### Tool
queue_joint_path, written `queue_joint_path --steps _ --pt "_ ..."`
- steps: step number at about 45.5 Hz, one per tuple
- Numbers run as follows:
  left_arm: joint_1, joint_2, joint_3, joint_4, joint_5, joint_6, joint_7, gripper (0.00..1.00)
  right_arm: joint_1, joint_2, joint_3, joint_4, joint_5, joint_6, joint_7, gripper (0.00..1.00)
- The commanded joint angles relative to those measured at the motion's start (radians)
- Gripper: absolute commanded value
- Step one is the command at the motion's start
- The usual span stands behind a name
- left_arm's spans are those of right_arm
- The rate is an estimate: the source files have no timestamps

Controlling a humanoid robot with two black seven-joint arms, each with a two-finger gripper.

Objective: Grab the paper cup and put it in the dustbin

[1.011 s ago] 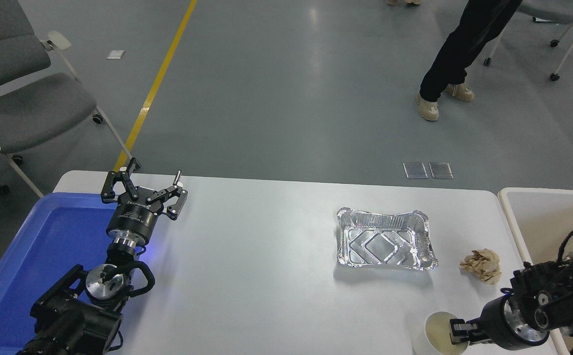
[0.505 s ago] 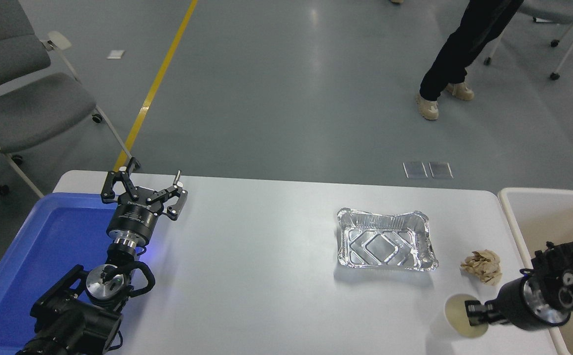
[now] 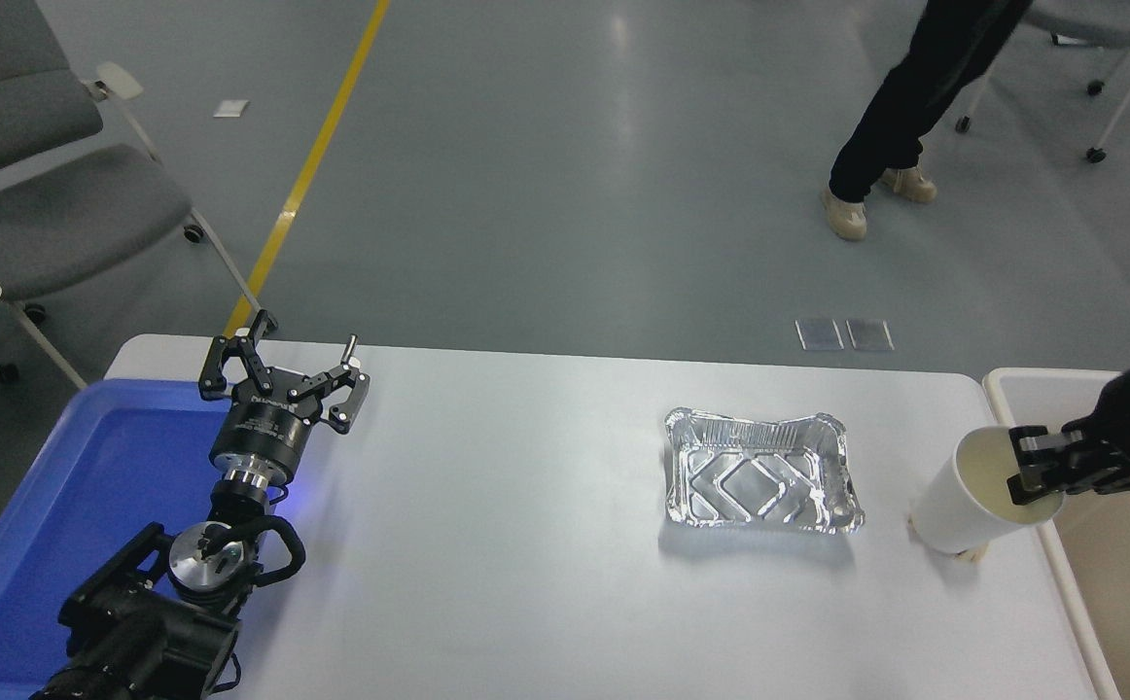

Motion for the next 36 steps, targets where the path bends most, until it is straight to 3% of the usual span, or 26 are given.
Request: queue_joint_path --steps 1,9,16,20,28,36 --pt "0.0 0.0 0.0 0.0 0.0 0.001 0.0 0.99 0.171 -0.042 -0.043 -0.048 -0.025 0.104 -0.001 0.0" --pt "0.0 0.0 0.0 0.0 0.0 0.001 0.0 0.99 0.128 -0.166 -0.028 -0.299 -0.017 0.061 -0.009 0.0" --pt "0.0 0.0 0.0 0.0 0.0 0.001 0.0 0.99 -0.136 -0.322 0.141 -0.566 0.026 -0.249 -0.01 0.0" --pt "0.0 0.0 0.0 0.0 0.0 0.001 0.0 0.99 -0.372 -0.373 0.317 -0.735 0.099 -0.332 -0.017 0.0" --pt "0.0 0.0 0.0 0.0 0.0 0.001 0.0 0.99 -0.82 -0.362 0.633 -1.051 0.331 -0.41 -0.038 0.0" --pt "0.0 0.0 0.0 0.0 0.0 0.001 0.001 0.99 -1.234 -0.27 0.932 -1.313 0.506 -0.444 -0.055 0.0"
